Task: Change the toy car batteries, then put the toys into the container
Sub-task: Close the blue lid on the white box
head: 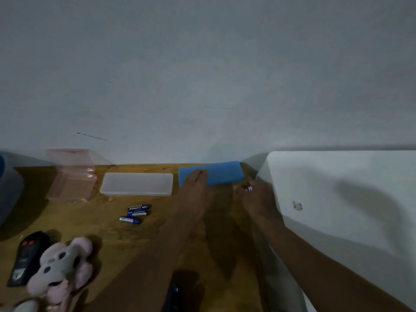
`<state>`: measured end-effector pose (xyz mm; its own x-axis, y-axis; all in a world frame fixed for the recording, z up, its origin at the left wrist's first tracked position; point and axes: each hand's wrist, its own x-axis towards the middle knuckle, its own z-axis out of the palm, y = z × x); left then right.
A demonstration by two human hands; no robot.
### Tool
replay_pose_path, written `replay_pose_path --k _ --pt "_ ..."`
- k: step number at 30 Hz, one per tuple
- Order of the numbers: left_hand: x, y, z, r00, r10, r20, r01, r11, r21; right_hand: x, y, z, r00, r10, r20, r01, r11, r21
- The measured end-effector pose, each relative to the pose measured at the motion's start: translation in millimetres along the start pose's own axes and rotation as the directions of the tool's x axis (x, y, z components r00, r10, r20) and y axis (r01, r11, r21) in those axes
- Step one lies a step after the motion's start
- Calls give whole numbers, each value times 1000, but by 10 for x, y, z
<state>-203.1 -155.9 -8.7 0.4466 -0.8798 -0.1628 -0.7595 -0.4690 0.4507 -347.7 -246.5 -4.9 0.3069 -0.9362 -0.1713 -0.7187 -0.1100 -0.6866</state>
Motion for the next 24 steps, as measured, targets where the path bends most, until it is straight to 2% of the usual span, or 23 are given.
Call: replay_pose_path --k 3,9,14,17,20,24 --pt "175 -12 77 997 64 48 -69 991 111 149 49 98 999 30 33 -32 997 67" --pt "297 134 -23 985 84 153 -135 923 361 250 171 238 999 26 -25 -24 997 67" --pt "352 347 -123 969 142 204 -236 779 581 231 222 317 994 -15 -108 27 993 112" --pt "399 404 -146 930 237 281 -367 631 683 238 236 354 991 -5 -130 21 993 118" --pt "460 443 -113 901 276 334 -433 539 723 260 257 368 990 6 -140 10 993 115" --pt "497 435 -30 875 289 389 -484 465 742 263 254 383 990 25 -137 -4 989 147"
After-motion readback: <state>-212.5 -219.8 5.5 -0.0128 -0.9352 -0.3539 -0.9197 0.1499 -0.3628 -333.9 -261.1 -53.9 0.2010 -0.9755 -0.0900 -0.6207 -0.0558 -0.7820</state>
